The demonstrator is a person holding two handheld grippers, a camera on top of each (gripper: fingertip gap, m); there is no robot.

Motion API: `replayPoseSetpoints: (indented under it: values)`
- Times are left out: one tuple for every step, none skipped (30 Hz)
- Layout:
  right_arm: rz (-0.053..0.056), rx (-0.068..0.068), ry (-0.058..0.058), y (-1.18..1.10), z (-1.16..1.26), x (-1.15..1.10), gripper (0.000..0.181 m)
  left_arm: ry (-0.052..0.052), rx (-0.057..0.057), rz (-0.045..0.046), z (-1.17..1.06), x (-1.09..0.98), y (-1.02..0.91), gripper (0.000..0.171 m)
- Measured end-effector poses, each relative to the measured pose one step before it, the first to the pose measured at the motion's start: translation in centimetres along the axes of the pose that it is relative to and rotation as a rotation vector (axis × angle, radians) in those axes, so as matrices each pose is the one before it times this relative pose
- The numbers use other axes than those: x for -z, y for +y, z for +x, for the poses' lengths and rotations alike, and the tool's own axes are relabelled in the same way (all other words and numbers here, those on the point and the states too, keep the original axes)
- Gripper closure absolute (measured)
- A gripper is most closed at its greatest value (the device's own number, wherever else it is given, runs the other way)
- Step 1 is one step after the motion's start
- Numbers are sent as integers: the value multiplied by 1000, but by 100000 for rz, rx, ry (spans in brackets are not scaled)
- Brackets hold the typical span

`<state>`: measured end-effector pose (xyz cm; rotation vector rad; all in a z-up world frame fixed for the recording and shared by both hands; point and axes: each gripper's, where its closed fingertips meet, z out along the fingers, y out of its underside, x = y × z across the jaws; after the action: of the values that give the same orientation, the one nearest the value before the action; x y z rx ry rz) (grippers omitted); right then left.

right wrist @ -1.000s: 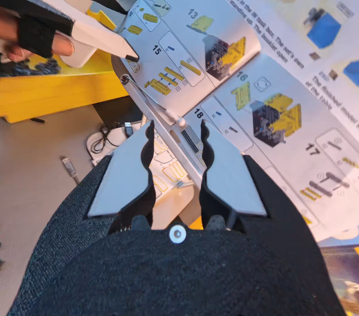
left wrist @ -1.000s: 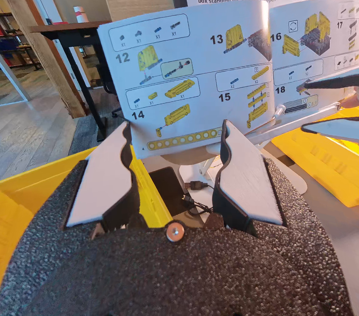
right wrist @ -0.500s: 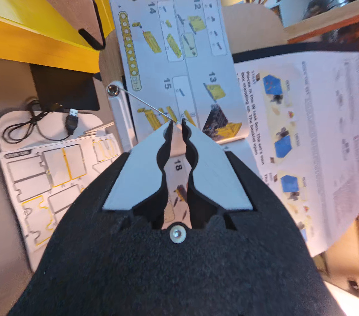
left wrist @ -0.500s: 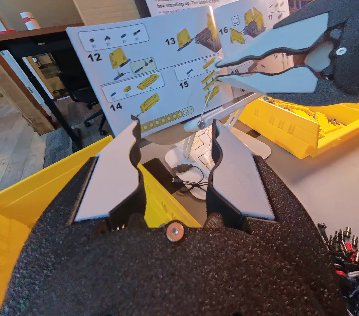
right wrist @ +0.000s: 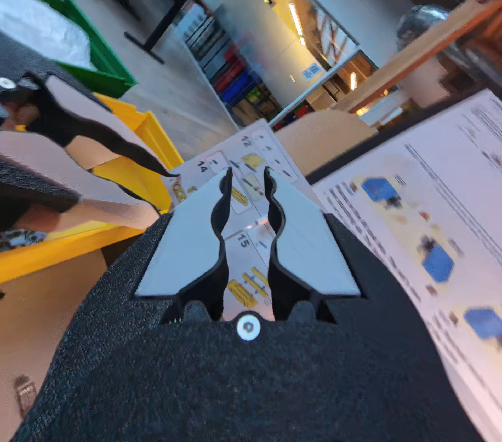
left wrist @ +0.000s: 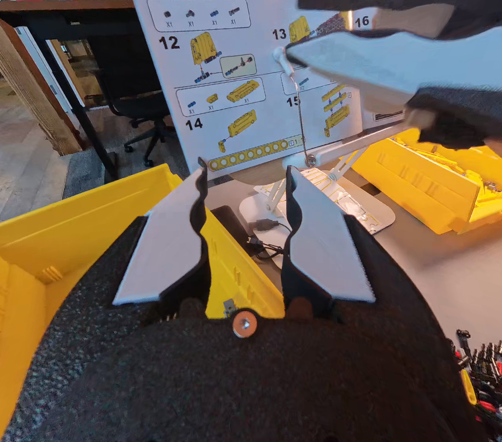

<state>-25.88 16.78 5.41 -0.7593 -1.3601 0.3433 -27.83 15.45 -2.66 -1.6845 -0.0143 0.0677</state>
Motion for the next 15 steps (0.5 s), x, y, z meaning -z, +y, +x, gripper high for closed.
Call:
replayPoseSetpoints:
  values:
    - [-903,-8403,5285,788,1203,839,157,99,422,-31,-148,197,-17,115]
    - [-4072,-8046,3905,1359,952,451,156,204,1608,710,-122,140,-191,114]
    - [-5384,-5334,1652,1535,483,89,152,93,1986,1488,-63,126,-374,113]
    - [-5312,-1916,999,1436,189,-184,152,-195,1741,1599,-15,87,-459,113]
    - [-4857,970,-1357,1153,-410,-424,159,-484,1156,1696,19,65,-515,113]
    - [-4974,2688,-2969,877,-945,-611,161,-450,532,1981,83,57,-564,113]
    - [-2620,5770,-2573,253,-1139,-592,165,-693,196,1779,47,57,-528,113]
    - [245,8583,-1833,-319,-1187,-483,173,-1070,150,1216,-49,58,-424,113]
    - [875,9197,-2499,-488,-1311,-461,176,-1356,360,776,-135,71,-336,113]
    - [494,8550,-3833,-480,-1488,-462,176,-2002,452,350,-308,72,-271,113]
    - [-486,7521,-4362,-350,-1481,-471,171,-1363,315,245,-299,69,-251,113]
    - [-1823,7548,-2213,-109,-1018,-437,163,-1044,270,371,-308,60,-292,113]
    - [-1557,7084,45,-5,-513,-271,162,-1237,-74,382,-387,43,-306,113]
    - [-753,4005,501,13,-249,-88,160,-452,-309,-277,-265,-42,-211,113]
    - [33,423,-660,25,-226,57,154,158,-278,-794,-143,-162,-136,111]
